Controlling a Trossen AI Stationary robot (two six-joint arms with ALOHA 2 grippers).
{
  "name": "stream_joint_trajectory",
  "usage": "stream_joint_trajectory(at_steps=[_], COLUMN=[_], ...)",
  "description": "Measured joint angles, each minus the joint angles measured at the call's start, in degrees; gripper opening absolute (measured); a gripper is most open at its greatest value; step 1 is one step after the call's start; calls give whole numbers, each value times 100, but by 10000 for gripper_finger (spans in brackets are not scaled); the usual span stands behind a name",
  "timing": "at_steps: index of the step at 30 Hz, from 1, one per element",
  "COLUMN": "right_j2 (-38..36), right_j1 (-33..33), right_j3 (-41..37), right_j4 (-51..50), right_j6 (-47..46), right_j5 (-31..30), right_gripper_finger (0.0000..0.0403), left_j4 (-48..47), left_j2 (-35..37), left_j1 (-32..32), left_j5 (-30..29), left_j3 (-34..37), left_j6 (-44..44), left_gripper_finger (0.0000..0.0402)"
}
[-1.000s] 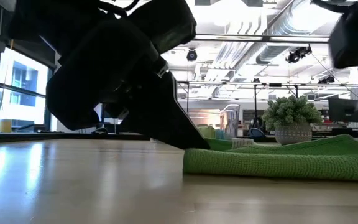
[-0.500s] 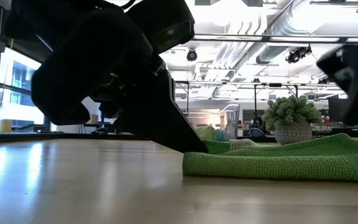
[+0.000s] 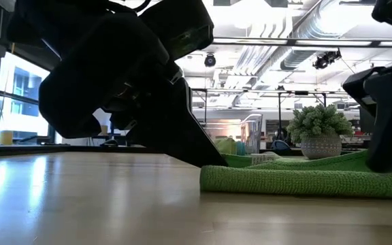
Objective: Roll microfiber towels into tight, uniform cylinder then place into a basket
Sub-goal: Roll the green microfiber cloth
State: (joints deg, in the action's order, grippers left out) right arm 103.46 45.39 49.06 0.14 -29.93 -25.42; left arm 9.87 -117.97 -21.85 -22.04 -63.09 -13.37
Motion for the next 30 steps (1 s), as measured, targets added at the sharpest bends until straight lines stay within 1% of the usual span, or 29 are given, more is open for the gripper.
stream_joint_trajectory(at_steps=[2, 7, 17, 19, 22, 26, 30], right_j2=[0, 8, 357, 365, 369, 376, 382], right_j1=[0, -1, 0, 1, 17, 28, 28], right_j3=[0, 0, 15, 15, 13, 11, 7], right_j4=[-82, -375, -428, -440, -454, -454, -450], right_j6=[-2, -96, -906, -914, -914, -914, -914], right_j5=[-58, -422, -452, -452, -458, -452, -451], right_gripper_finger=[204, 204, 204, 204, 204, 204, 204], left_j4=[-2, -2, 2, 1, 1, -146, -261], left_j2=[0, 0, 0, 7, 93, 364, 732], left_j1=[0, 2, 0, -1, -9, -23, -49], left_j5=[25, 189, 188, 138, 42, 15, 4], left_j3=[0, 0, 0, 0, -5, -2, 0], left_j6=[1, 0, 0, 2, 22, 191, 354], left_gripper_finger=[1, 1, 6, 20, 54, 104, 137])
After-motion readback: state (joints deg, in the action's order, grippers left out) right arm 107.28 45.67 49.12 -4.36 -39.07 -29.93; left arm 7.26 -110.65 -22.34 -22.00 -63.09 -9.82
